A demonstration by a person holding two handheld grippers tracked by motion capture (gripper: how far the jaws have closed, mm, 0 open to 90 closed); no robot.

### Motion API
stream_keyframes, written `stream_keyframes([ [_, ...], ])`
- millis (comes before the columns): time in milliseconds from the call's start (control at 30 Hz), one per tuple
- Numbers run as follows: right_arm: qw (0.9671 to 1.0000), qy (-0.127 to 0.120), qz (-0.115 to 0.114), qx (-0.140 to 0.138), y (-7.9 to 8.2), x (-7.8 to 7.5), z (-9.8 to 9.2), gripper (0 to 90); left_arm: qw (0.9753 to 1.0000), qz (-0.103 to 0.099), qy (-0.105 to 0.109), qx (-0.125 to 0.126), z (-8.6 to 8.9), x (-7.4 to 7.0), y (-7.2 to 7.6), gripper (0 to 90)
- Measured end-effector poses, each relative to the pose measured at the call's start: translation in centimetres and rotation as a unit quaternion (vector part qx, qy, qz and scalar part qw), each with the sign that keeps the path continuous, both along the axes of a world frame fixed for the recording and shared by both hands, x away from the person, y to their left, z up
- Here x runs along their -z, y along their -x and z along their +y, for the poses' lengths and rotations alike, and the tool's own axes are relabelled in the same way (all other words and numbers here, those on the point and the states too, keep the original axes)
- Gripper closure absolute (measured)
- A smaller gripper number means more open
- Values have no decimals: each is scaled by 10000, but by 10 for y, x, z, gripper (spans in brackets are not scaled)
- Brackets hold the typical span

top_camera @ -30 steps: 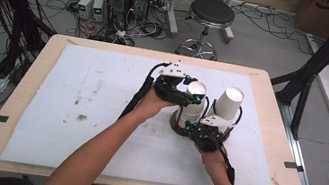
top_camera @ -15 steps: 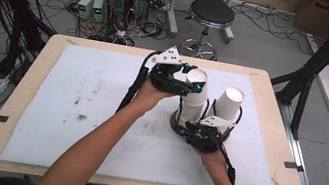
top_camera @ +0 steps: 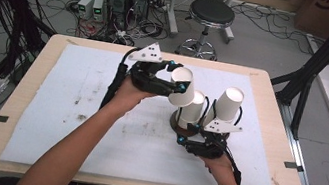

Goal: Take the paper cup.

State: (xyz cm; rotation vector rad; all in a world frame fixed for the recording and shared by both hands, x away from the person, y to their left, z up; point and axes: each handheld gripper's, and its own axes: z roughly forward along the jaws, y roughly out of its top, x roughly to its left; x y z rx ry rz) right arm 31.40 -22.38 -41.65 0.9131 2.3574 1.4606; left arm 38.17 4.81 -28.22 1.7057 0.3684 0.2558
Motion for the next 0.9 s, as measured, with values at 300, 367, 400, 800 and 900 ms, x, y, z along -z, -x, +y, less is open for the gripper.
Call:
stream_keyframes([
  [300,9988,-169,-338,-297,10,-10,-3,306,9999,43,2,-115,45,21,26,352],
  [367,9987,-157,-348,-324,10,-11,-3,306,9998,59,-41,-162,54,26,30,352],
  [400,9986,-118,-410,-306,10,-10,-3,306,9998,80,-87,-186,58,29,33,353],
  [800,9968,-236,-664,-375,5,-9,2,225,9988,294,-281,-263,86,65,46,351],
  [900,9955,-189,-811,-458,4,-10,5,216,9989,262,-322,-222,86,66,46,350],
])
